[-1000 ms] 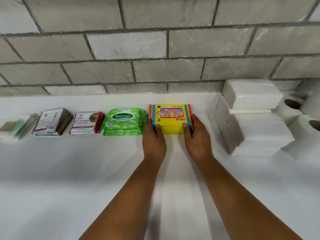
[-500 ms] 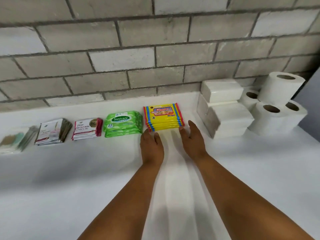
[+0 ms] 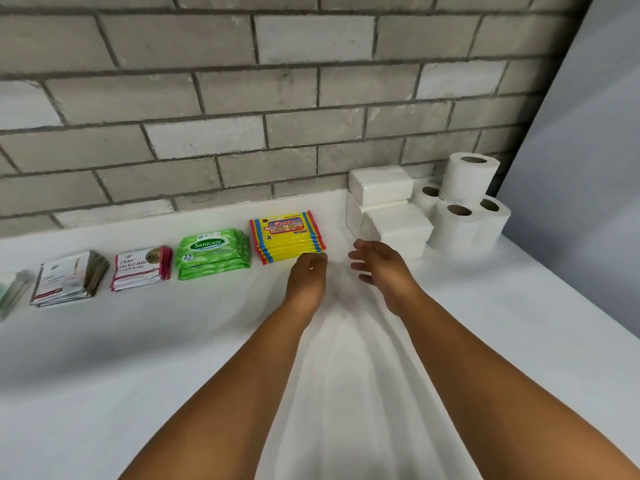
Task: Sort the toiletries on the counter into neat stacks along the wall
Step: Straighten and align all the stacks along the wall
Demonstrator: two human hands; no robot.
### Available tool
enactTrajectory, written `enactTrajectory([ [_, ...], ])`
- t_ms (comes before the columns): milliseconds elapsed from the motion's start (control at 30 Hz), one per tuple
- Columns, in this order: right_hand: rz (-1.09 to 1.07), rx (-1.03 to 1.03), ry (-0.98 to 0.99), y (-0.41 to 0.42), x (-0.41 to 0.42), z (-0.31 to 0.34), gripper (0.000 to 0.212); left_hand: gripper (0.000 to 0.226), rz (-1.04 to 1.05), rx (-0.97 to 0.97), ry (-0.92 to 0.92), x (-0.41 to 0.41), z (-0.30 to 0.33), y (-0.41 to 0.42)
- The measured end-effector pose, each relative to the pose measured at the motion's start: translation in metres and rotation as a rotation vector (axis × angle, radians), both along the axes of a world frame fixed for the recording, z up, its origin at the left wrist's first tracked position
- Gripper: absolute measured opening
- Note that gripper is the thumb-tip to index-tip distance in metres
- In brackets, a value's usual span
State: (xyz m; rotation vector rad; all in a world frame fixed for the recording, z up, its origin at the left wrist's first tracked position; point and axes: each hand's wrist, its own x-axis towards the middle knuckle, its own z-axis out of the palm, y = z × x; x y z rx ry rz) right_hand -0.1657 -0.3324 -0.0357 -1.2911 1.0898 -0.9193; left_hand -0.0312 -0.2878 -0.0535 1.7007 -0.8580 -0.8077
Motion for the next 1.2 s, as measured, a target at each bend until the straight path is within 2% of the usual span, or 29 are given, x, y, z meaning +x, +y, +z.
enactTrajectory([
  [267, 0.009, -0.154, -0.101, -0.053, -0.064, 0.076, 0.024, 0.014, 0.064, -0.249, 0.023, -0.052, 0.068, -0.058],
  [500, -0.048, -0.168, -0.181, -0.112, -0.104, 0.078, 0.01, 0.01, 0.221, -0.336, 0.087, -0.07, 0.069, -0.111],
  [533, -0.042, -0.158, -0.177, -0.118, -0.107, 0.073, 0.009, 0.01, 0.245, -0.337, 0.093, -0.073, 0.066, -0.117],
  [633, -0.005, -0.108, -0.179, -0.135, -0.112, 0.058, 0.006, 0.037, 0.291, -0.323, 0.138, -0.077, 0.05, -0.125],
  [733, 0.076, -0.068, -0.141, -0.148, -0.111, 0.046, 0.021, 0.051, 0.17, -0.249, 0.151, -0.084, 0.031, -0.128],
  [833, 0.191, -0.014, -0.11, -0.16, -0.104, 0.032, 0.044, 0.046, 0.3, -0.347, 0.322, -0.088, 0.023, -0.136],
  [900, 0.199, 0.045, -0.142, -0.173, -0.096, 0.018, 0.071, 0.049, 0.285, -0.307, 0.42, -0.087, 0.018, -0.143],
  [933, 0.164, 0.063, -0.141, -0.179, -0.094, 0.012, 0.078, 0.054, 0.254, -0.252, 0.475, -0.085, 0.016, -0.147],
  [1033, 0.098, 0.17, -0.165, -0.194, -0.087, -0.001, 0.079, 0.066, 0.191, -0.098, 0.543, -0.077, 0.007, -0.153],
  [1100, 0.109, 0.199, -0.181, -0.203, -0.082, -0.01, 0.078, 0.058, 0.118, -0.105, 0.577, -0.076, 0.0, -0.158],
  [1200, 0.096, 0.221, -0.212, -0.2, -0.079, -0.009, 0.054, 0.049, 0.02, -0.187, 0.681, -0.076, -0.013, -0.165],
])
